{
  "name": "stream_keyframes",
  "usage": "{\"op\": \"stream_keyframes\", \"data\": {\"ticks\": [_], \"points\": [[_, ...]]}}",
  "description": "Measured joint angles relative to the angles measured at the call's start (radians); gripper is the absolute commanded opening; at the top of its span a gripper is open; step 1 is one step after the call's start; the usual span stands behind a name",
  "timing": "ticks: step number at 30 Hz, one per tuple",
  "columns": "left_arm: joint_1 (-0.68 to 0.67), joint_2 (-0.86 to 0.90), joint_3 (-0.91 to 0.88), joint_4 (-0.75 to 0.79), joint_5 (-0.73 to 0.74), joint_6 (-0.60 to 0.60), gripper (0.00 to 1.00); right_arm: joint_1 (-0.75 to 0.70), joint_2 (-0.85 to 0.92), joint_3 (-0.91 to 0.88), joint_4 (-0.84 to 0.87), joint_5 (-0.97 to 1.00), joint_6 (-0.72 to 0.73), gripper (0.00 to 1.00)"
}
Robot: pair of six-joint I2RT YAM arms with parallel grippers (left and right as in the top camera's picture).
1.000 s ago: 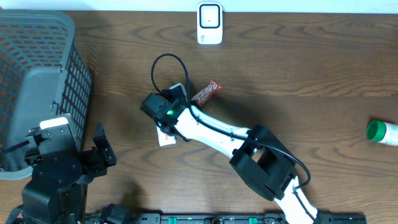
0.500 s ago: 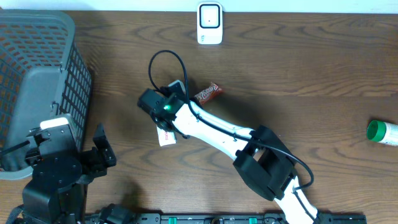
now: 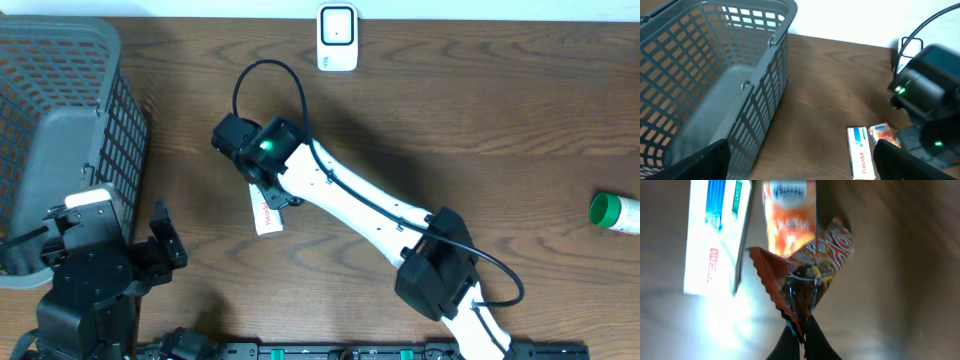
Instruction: Scan the item barcode
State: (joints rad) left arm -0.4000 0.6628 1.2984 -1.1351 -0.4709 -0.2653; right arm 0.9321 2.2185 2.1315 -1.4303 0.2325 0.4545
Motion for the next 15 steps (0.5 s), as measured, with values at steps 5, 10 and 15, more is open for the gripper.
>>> {"op": "stream_keyframes", "data": {"ticks": [5, 10, 15], "points": [[0.0, 0.0, 0.0, -0.006, 0.0, 0.0, 0.91, -0.013, 0.0, 0.064, -0.086, -0.147, -0.054, 0.01], [0.0, 0.0, 0.0, -0.006, 0.0, 0.0, 0.91, -0.043, -0.001, 0.071, -0.126, -0.301, -0.104, 0.01], [0.0, 0.0, 0.0, -0.008, 0.0, 0.0, 0.92, -0.09, -0.014, 0.071, -0.137, -0.47, -0.16, 0.01]]}}
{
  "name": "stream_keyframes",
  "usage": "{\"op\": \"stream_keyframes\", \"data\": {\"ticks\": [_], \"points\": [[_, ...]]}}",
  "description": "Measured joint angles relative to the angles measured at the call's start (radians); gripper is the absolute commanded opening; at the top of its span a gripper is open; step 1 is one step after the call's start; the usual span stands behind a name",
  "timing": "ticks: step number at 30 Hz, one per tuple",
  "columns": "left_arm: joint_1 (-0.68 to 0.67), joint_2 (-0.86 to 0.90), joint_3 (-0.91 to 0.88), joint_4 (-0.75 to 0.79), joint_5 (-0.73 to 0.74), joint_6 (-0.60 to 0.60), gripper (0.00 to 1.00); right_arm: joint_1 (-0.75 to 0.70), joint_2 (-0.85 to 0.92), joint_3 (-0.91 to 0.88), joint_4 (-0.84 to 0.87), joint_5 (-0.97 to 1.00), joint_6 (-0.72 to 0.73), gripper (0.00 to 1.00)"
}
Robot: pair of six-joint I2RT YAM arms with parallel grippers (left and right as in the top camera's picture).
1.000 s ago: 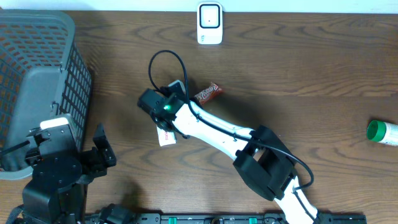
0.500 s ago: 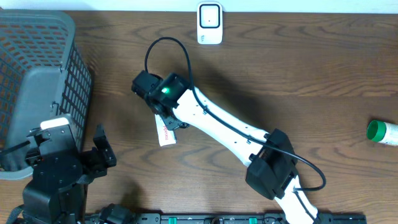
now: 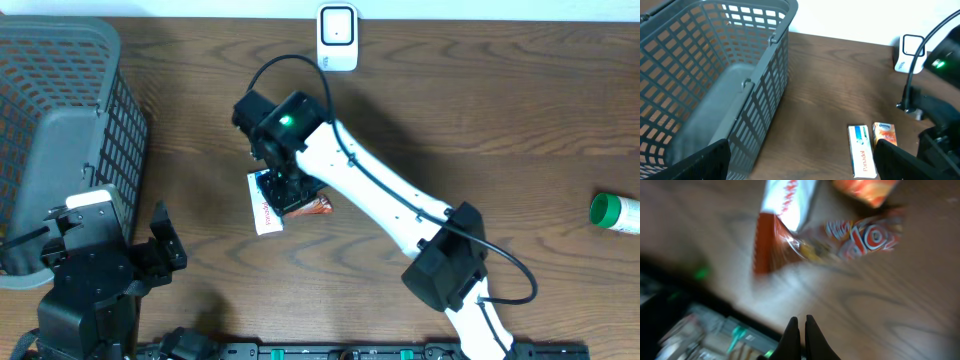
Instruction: Scan the item barcode
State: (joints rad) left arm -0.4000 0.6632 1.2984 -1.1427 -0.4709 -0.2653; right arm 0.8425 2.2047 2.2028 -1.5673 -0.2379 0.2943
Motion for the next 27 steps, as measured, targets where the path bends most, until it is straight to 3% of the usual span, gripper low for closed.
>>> {"op": "stream_keyframes", "data": {"ticks": [8, 12, 13, 14, 15, 20, 23, 24, 25, 27], "points": [[0.0, 0.0, 0.0, 0.0, 0.0, 0.0, 0.92, -0.086, -0.045, 0.003, -0.024, -0.171, -0.059, 0.01], [0.0, 0.0, 0.0, 0.0, 0.0, 0.0, 0.91, -0.093, -0.046, 0.004, -0.045, -0.112, -0.07, 0.18], [0.0, 0.0, 0.0, 0.0, 0.0, 0.0, 0.92, -0.085, -0.046, 0.004, -0.046, -0.084, -0.072, 0.27], [0.0, 0.0, 0.0, -0.001, 0.0, 0.0, 0.91, -0.075, -0.046, 0.004, -0.044, -0.064, -0.069, 0.52], [0.0, 0.0, 0.0, -0.001, 0.0, 0.0, 0.91, -0.061, -0.046, 0.004, -0.042, -0.045, -0.061, 0.99], [0.0, 0.0, 0.0, -0.008, -0.011, 0.0, 0.91, 0.032, -0.046, 0.004, -0.037, 0.068, 0.042, 0.99], [0.0, 0.0, 0.0, -0.013, -0.031, 0.0, 0.92, 0.069, -0.047, -0.007, -0.011, 0.098, 0.104, 0.86], [0.0, 0.0, 0.0, -0.013, -0.035, 0.0, 0.91, 0.075, -0.047, -0.018, -0.001, 0.103, 0.123, 0.86], [0.0, 0.0, 0.0, -0.013, -0.037, 0.0, 0.91, 0.078, -0.047, -0.029, 0.003, 0.108, 0.141, 0.98], [0.0, 0.0, 0.0, -0.014, -0.041, 0.0, 0.91, 0.078, -0.047, -0.058, 0.007, 0.115, 0.169, 0.99]]}}
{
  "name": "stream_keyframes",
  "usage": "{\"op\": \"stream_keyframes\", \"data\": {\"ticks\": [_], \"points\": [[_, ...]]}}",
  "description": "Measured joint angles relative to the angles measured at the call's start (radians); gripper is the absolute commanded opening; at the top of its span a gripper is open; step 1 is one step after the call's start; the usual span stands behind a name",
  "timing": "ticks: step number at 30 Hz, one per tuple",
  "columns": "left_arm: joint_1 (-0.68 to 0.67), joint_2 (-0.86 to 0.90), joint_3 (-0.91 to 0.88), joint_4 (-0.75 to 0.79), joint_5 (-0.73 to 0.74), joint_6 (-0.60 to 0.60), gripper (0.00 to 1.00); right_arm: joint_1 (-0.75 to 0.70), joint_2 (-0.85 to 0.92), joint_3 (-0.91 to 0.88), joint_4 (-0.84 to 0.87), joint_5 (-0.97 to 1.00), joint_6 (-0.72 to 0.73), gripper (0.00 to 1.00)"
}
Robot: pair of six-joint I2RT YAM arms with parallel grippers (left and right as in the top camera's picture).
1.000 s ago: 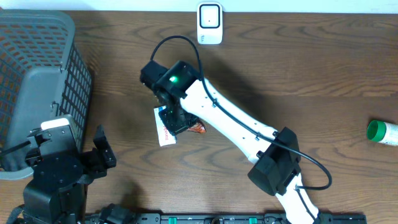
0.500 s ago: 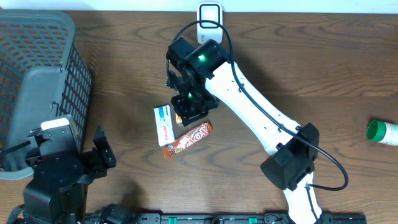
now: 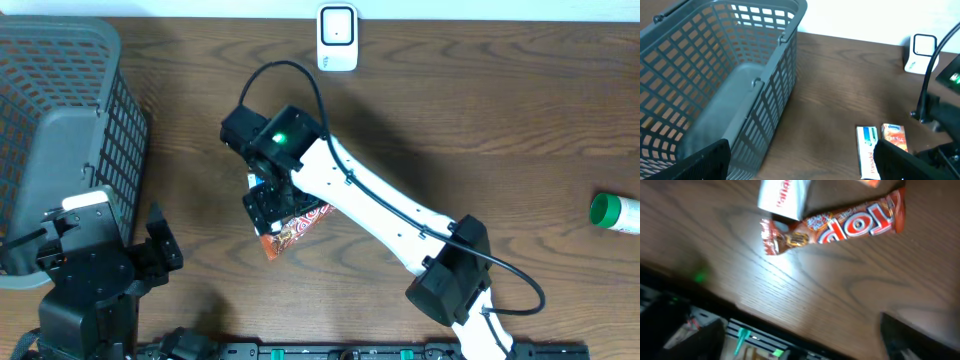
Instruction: Scan the item barcode
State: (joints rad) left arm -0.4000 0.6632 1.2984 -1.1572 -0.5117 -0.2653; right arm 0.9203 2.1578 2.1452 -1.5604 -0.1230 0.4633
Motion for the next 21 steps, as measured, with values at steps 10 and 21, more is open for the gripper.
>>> {"op": "stream_keyframes", "data": {"ticks": [10, 21], "points": [[0.0, 0.0, 0.0, -0.006, -0.011, 0.0, 0.91, -0.002, 0.0, -0.058, 0.075, -0.096, 0.051, 0.99], [0.0, 0.0, 0.0, -0.014, -0.011, -0.011, 0.92, 0.042, -0.006, -0.185, 0.191, 0.113, 0.178, 0.9]]}}
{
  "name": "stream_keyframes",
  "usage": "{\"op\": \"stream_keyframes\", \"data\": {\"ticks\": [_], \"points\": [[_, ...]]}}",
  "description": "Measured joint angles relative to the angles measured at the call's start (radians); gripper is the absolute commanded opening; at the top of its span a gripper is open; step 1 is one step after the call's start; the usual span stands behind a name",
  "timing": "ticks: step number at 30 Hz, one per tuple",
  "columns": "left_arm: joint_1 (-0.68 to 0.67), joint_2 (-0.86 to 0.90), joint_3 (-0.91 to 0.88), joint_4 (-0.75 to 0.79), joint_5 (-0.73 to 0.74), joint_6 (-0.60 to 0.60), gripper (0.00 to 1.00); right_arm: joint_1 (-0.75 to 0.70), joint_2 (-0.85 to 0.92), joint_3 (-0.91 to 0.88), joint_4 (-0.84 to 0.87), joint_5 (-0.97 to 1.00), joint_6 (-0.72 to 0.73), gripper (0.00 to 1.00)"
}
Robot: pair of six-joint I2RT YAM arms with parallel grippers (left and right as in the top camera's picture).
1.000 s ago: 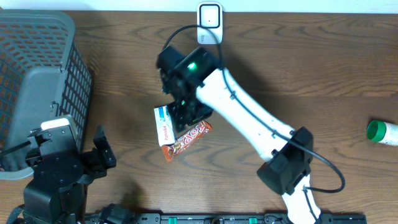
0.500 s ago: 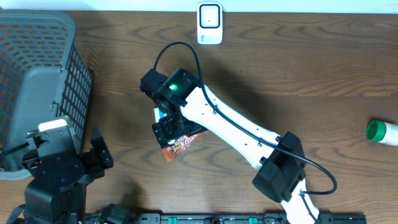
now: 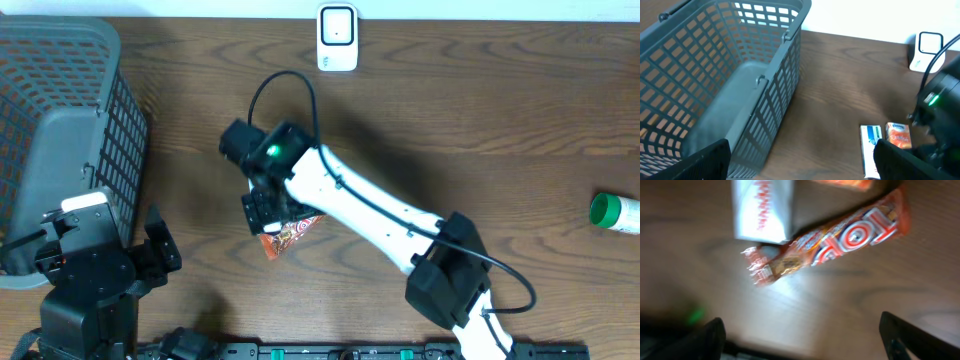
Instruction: Scan the item barcode
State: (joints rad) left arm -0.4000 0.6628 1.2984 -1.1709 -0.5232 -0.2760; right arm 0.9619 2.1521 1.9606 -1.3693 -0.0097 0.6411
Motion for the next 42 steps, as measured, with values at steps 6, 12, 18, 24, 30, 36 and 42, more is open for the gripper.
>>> {"op": "stream_keyframes", "data": {"ticks": [6, 12, 18, 24, 30, 36, 42], "points": [[0.0, 0.0, 0.0, 0.0, 0.0, -0.029, 0.91, 0.1, 0.0, -0.151, 0.136, 0.152, -0.022, 0.83], [0.0, 0.0, 0.0, -0.021, 0.0, -0.042, 0.91, 0.145, 0.0, -0.251, 0.269, 0.201, -0.038, 0.91], [0.0, 0.0, 0.0, -0.03, 0.0, -0.042, 0.91, 0.161, 0.0, -0.287, 0.331, 0.263, -0.058, 0.93], [0.0, 0.0, 0.0, -0.031, 0.0, -0.042, 0.91, 0.187, 0.0, -0.287, 0.35, 0.322, -0.09, 0.98], [0.0, 0.0, 0.0, -0.038, 0.0, -0.042, 0.91, 0.214, 0.005, -0.287, 0.364, 0.351, -0.105, 0.96], [0.0, 0.0, 0.0, -0.049, 0.0, -0.042, 0.91, 0.215, 0.061, -0.287, 0.369, 0.36, -0.109, 0.96], [0.0, 0.0, 0.0, -0.054, 0.0, -0.042, 0.91, 0.217, 0.077, -0.281, 0.378, 0.379, -0.129, 0.83]]}}
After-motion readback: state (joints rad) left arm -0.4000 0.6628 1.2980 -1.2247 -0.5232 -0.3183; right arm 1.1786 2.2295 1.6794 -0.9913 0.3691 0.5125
